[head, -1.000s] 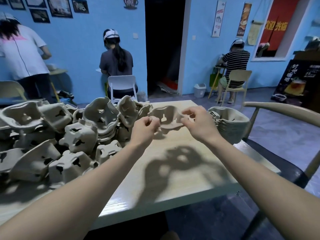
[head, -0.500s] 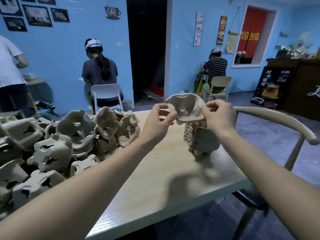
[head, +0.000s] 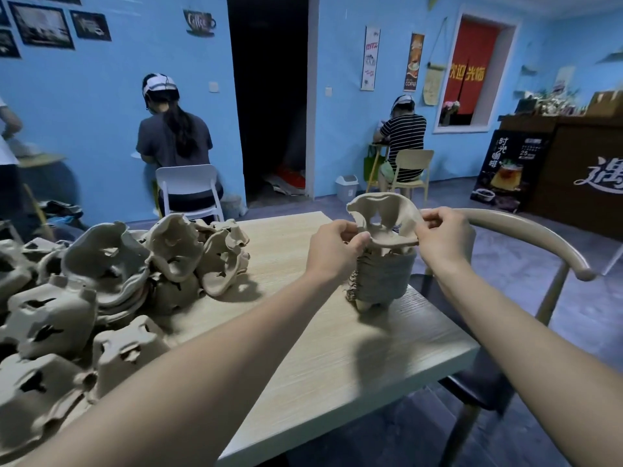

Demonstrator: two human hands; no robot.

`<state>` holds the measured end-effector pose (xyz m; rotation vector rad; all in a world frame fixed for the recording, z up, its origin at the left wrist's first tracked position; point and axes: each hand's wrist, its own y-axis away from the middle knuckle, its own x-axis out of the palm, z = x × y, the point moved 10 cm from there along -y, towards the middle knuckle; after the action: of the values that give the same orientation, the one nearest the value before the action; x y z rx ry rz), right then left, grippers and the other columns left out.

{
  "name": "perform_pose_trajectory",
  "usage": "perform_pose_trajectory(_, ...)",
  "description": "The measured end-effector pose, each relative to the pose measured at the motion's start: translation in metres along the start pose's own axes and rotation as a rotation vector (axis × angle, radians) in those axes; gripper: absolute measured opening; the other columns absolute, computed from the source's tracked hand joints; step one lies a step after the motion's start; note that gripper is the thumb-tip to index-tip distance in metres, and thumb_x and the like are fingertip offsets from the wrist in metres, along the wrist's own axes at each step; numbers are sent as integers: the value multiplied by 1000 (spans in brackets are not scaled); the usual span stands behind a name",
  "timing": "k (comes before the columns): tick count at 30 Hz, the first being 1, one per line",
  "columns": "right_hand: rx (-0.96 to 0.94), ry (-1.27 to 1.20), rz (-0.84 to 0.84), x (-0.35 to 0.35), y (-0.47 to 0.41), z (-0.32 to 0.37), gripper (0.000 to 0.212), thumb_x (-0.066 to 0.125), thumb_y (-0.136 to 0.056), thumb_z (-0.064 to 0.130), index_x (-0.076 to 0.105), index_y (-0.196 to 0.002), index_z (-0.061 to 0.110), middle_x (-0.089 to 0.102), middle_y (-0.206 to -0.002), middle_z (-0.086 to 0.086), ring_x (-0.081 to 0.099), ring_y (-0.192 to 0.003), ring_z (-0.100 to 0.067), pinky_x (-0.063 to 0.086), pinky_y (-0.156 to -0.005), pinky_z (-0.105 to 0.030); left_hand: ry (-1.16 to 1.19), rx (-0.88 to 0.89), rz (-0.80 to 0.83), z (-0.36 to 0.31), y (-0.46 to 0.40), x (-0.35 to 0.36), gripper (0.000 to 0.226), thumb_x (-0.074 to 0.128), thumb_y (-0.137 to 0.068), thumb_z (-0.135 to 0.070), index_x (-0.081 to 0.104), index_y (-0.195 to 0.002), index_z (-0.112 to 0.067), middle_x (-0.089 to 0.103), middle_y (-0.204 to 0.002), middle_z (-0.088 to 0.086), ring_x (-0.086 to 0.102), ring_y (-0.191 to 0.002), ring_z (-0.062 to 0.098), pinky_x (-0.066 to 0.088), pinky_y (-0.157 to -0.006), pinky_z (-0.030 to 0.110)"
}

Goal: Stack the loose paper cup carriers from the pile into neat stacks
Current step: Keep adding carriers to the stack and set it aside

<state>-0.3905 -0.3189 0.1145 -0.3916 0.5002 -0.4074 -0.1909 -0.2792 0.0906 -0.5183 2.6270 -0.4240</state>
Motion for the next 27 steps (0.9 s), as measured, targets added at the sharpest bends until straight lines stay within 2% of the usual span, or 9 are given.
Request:
perform_pose_trajectory(5, -9, 84, 39, 9, -5, -12, 16, 56, -89, 7, 65, -102, 6, 65, -97, -9, 53, -82, -17, 39, -70, -25, -29, -49, -29, 10, 2, 6, 27, 68, -85, -25, 60, -108, -11, 62, -87, -1, 63, -88, 18, 51, -84, 32)
perform_pose_trajectory(9, -5, 124, 93, 20, -6, -18, 18, 54, -91, 8, 67, -104, 7, 67, -105, -10, 51, -83, -15, 39, -72, -26, -12, -74, -33, 14, 8, 3, 37, 69, -84, -24, 49, -115, -16, 57, -80, -7, 56, -82, 13, 46, -80, 30)
perform_pose_trajectory(12, -9, 137, 139, 27, -4, -19, 20, 52, -93, 8, 69, -103, 7, 67, -102, -10, 51, -83, -15, 39, -70, -26, -74, -31, -17, 10, 11, 4, 31, 67, -86, -26, 55, -113, -16, 60, -89, -4, 56, -85, 15, 46, -79, 29)
perform_pose_trajectory(15, -34, 162, 208, 35, 0, -21, 21, 49, -94, 11, 69, -92, 5, 67, -91, -12, 54, -78, -21, 39, -60, -31, -218, 28, -9, 5, 10, 6, 22, 63, -88, -31, 60, -104, -15, 58, -102, 1, 55, -91, 17, 42, -78, 28)
perform_pose_trajectory(18, -66, 153, 269, 43, 3, -27, 29, 45, -95, 18, 65, -86, 0, 65, -84, -17, 56, -85, -33, 44, -67, -41, -346, 17, 25, 10, 10, 11, 30, 57, -90, -38, 58, -112, -17, 46, -116, 3, 49, -109, 19, 39, -86, 28)
perform_pose_trajectory(21, -84, 161, 348, 52, 6, -32, 32, 42, -95, 26, 57, -81, 2, 59, -78, -17, 53, -86, -33, 36, -62, -36, -443, 48, 33, 12, 11, 11, 40, 54, -92, -40, 54, -124, -17, 39, -132, 2, 38, -124, 19, 39, -97, 35)
perform_pose_trajectory(25, -128, 237, 361, 53, 8, -29, 29, 42, -94, 31, 53, -80, 9, 57, -85, -8, 52, -92, -32, 36, -67, -37, -471, 86, 80, 11, 12, 13, 47, 51, -93, -41, 47, -134, -17, 40, -141, 0, 38, -129, 20, 36, -104, 38)
perform_pose_trajectory(27, -182, 271, 323, 49, 13, -16, 20, 45, -94, 29, 58, -89, 14, 57, -99, -6, 50, -104, -32, 38, -76, -38, -451, 101, 76, 10, 13, 9, 48, 51, -93, -40, 47, -134, -16, 42, -140, 0, 39, -129, 19, 36, -104, 37)
